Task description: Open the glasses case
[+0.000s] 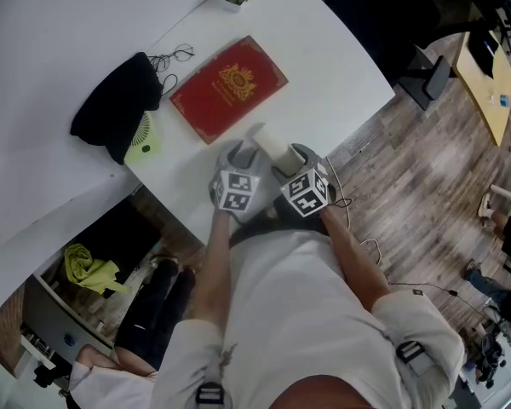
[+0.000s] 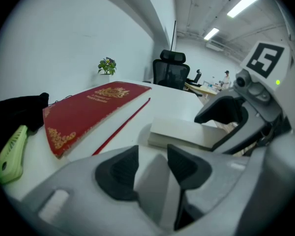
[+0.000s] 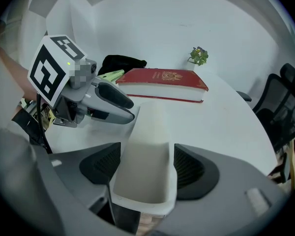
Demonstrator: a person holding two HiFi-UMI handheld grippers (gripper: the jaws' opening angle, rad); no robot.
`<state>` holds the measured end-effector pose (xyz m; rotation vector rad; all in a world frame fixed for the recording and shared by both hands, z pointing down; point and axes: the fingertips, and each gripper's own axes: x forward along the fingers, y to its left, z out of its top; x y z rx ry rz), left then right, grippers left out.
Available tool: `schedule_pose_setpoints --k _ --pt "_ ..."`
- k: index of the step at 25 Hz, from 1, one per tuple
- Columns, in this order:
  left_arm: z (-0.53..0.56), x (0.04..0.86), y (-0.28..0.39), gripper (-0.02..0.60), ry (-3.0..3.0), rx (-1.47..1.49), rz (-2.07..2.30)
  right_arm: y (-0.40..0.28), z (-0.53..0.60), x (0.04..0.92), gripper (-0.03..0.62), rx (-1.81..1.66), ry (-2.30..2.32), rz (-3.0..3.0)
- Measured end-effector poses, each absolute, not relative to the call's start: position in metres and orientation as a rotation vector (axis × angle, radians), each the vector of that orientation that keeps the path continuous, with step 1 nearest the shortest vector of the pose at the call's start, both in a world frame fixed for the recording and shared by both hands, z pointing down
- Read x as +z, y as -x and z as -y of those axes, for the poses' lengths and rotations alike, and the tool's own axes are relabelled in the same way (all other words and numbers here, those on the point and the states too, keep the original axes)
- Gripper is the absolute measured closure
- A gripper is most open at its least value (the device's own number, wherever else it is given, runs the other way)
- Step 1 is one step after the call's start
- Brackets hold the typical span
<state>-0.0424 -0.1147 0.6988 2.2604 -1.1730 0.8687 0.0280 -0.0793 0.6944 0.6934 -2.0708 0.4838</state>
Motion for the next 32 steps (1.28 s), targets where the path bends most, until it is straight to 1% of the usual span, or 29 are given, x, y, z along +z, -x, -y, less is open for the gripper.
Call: schedule_pose_setpoints --k 32 --pt "0.1239 0.6958 0.0332 0.402 -2.298 0.808 1.151 -0.0277 0.0816 0.6952 0.274 0.606 -0.682 2.089"
